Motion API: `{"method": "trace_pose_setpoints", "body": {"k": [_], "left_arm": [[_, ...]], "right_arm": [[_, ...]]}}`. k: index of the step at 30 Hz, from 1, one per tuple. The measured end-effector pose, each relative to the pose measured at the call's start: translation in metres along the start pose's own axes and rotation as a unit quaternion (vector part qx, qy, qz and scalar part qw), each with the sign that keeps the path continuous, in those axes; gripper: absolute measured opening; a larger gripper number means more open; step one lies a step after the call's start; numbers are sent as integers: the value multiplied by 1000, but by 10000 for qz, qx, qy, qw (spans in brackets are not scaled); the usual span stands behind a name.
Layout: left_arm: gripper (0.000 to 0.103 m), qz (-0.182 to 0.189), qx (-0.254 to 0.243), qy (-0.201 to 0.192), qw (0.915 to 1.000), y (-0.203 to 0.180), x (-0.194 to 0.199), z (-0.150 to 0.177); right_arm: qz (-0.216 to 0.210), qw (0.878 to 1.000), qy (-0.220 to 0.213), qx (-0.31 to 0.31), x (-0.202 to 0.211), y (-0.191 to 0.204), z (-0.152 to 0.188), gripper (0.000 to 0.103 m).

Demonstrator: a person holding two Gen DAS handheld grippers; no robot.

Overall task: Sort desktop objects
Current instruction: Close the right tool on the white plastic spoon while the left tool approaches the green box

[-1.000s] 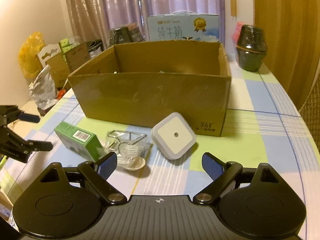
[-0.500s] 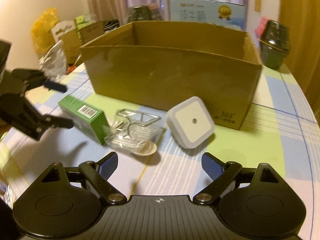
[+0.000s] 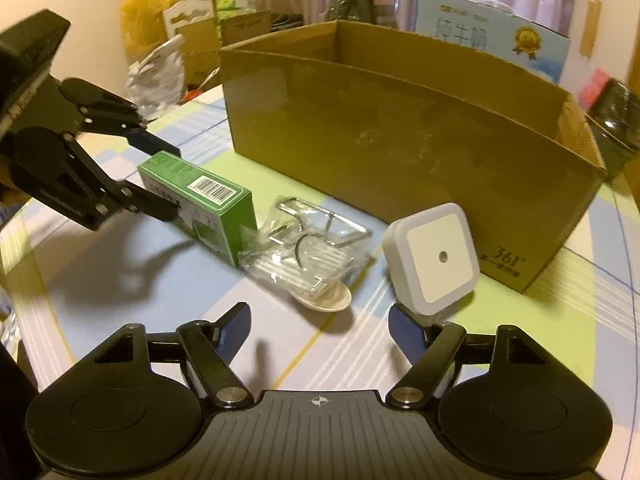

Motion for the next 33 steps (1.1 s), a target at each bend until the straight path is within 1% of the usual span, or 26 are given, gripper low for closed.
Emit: {"method": "trace_pose_setpoints", "body": {"k": [2, 4, 6, 9, 11, 13, 16, 19, 24, 27, 31, 33], "left_arm": [[51, 119, 119, 52, 9998, -3, 5, 3], [49, 303, 209, 123, 9992, -9, 9, 6], [49, 408, 60, 128, 9991, -19, 12, 9], [49, 416, -92, 156, 9990, -31, 10, 12], [49, 412, -75, 146, 9990, -34, 8, 12], [49, 425, -11, 111, 9990, -34, 8, 10], [49, 432, 31, 72, 9990, -35, 9, 8], [48, 404, 12, 80, 9991, -42, 10, 7], [48, 354, -76, 169, 9992, -67, 11, 6], [49, 296, -115, 192, 9993, -87, 13, 9], [49, 149, 66, 203, 9997, -104, 13, 13], [49, 29, 237, 175, 9996, -108, 15, 15]], "right_arm": [[-51, 9999, 42, 122, -5, 1, -1, 71], [-56, 9995, 69, 295, -12, 3, -2, 70], [-46, 9992, 84, 389, -19, 3, -4, 68], [-103, 9994, 121, 318, -28, 0, -9, 60], [-156, 9994, 137, 288, -33, -1, -11, 52], [-214, 9994, 123, 258, -36, -1, -14, 48], [-272, 9995, 123, 88, -37, -3, -16, 36], [-315, 9993, 215, -24, -32, -2, -14, 30], [-228, 9983, 451, -303, -13, 6, 1, 28], [-169, 9966, 534, -596, 3, 7, 14, 28], [-173, 9916, 599, -1131, 25, 7, 37, 28], [-156, 9903, 580, -1255, 36, 8, 50, 28]]}}
Point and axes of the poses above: each gripper's, at about its wrist camera, not at the fingertips, and x roughly against the way its jaws point, y to its left, z to its underside, the point moved 2 cm from there along -x, roughly the way its jaws point, and after that the axes turned 9 degrees about y, right-handed, at the moved point
